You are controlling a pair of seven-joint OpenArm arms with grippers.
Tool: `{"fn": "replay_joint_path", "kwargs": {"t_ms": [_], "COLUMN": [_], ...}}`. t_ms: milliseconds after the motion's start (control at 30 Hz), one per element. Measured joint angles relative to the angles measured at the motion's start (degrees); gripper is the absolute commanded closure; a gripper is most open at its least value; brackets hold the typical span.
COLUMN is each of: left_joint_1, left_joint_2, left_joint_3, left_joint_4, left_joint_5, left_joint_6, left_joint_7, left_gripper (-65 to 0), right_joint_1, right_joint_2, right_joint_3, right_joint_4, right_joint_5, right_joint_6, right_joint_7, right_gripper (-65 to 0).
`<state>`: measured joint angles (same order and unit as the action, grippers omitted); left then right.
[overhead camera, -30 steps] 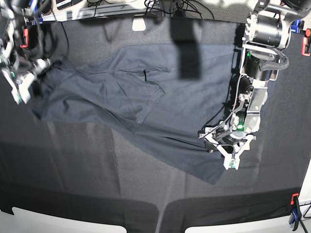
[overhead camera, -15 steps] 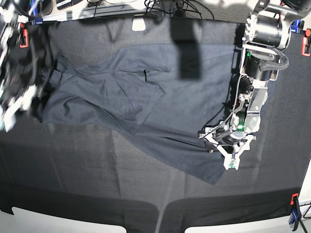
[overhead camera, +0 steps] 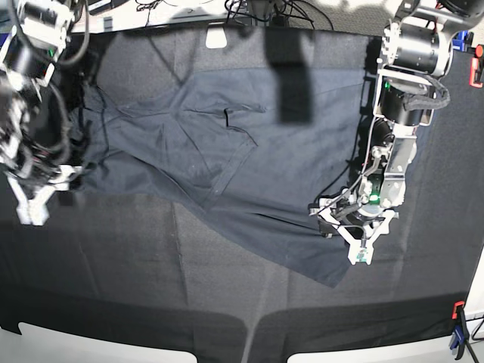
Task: Layout the t-shirt on the table in an organized manner, then fold the t-shirt properly
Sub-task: 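Lift a shirt edge with the right gripper and drag it away from the left gripper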
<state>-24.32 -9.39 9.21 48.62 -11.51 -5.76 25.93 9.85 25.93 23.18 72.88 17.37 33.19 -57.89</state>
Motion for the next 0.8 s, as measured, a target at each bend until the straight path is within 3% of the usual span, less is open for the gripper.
{"fn": "replay_joint_path", "kwargs": {"t_ms": [67, 133, 300, 400, 500, 567, 800], "left_joint_1": [0.0, 0.0, 0.0, 0.0, 0.0, 0.0, 0.0], "left_joint_2": [0.0, 0.0, 0.0, 0.0, 0.0, 0.0, 0.0], "left_joint_3": [0.0, 0.0, 0.0, 0.0, 0.0, 0.0, 0.0], "left_joint_4": [0.0, 0.0, 0.0, 0.0, 0.0, 0.0, 0.0], "left_joint_5": [0.0, 0.0, 0.0, 0.0, 0.0, 0.0, 0.2], "left_joint_6": [0.0, 0.0, 0.0, 0.1, 0.1, 0.1, 0.1], "left_joint_7": [0.0, 0.0, 0.0, 0.1, 0.1, 0.1, 0.2], "left_gripper": [-41.3, -41.3, -41.2, -41.3, -41.3, -41.3, -41.3], "right_joint_1": [0.3, 0.2, 0.3, 0.0, 0.0, -0.6, -12.0], "right_joint_2": [0.2, 0.1, 0.2, 0.2, 0.3, 0.3, 0.5], "right_joint_3": [-2.8, -5.9, -11.5, -13.5, -15.2, -16.7, -22.2], "right_joint_4": [-1.6, -2.0, 0.0, 5.1, 12.3, 17.9, 33.8], "right_joint_5": [-0.9, -1.4, -0.4, 5.6, 14.8, 18.4, 19.4], "right_joint_6": [0.0, 0.0, 0.0, 0.3, 1.7, 2.0, 2.2], "right_joint_7": [0.0, 0.0, -0.1, -1.9, -7.5, -7.5, -7.3], "right_gripper": [-18.3, -0.4, 0.0, 0.0, 0.0, 0.0, 0.0]}}
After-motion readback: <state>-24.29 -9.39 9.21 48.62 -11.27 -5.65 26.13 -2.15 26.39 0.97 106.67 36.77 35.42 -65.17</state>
